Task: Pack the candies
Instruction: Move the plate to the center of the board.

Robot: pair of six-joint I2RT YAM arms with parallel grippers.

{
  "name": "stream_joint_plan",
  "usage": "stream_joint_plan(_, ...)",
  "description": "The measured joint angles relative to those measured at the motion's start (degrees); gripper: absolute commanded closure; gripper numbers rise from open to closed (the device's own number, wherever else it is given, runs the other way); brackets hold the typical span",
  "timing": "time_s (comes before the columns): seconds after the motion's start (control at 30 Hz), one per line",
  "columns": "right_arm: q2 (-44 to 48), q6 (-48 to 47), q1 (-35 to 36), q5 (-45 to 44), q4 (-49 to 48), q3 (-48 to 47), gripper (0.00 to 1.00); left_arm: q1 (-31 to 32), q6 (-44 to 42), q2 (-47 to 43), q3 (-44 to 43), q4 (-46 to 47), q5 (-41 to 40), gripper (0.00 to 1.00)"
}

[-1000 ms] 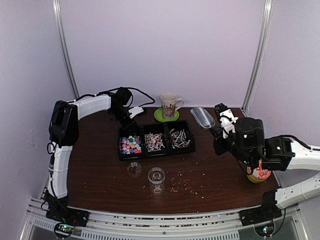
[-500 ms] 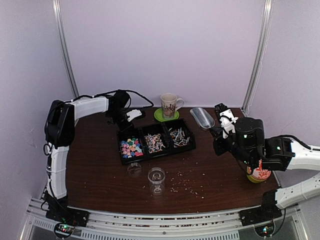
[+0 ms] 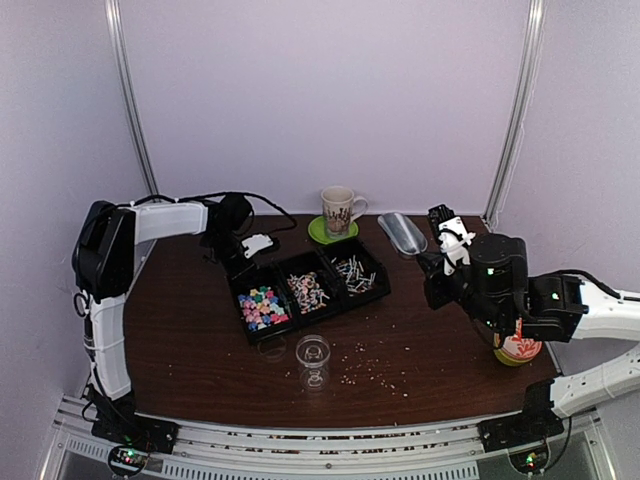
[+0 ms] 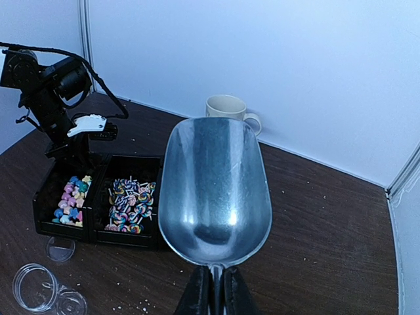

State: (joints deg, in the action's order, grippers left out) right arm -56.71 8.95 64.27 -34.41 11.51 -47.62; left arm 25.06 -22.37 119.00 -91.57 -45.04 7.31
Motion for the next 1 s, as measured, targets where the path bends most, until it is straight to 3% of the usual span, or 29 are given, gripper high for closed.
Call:
stream_joint_plan(0.33, 0.02, 0.26, 0.00, 0.48, -0.90, 0.76, 1.00, 0.13, 6.93, -5.07, 6.34, -2.25, -4.37, 0.86)
stream_joint_plan(0.73, -1.51, 0.04, 0.04, 2.19, -2.32, 0.74, 1.00, 0.17, 17.51, -11.78, 14.47, -6.75, -10.73, 0.85)
stream_joint_plan(0.83, -2.47, -0.48, 0.07, 3.34, -2.08, 0.59, 1.00, 0.17, 19.67, -13.84, 17.14, -7.19, -11.87, 0.79)
stream_joint_plan(1.0, -4.28, -2.05, 0.15, 6.16, -1.33, -1.14, 1.00, 0.15, 22.03, -17.29, 19.52, -7.89, -12.48, 0.54)
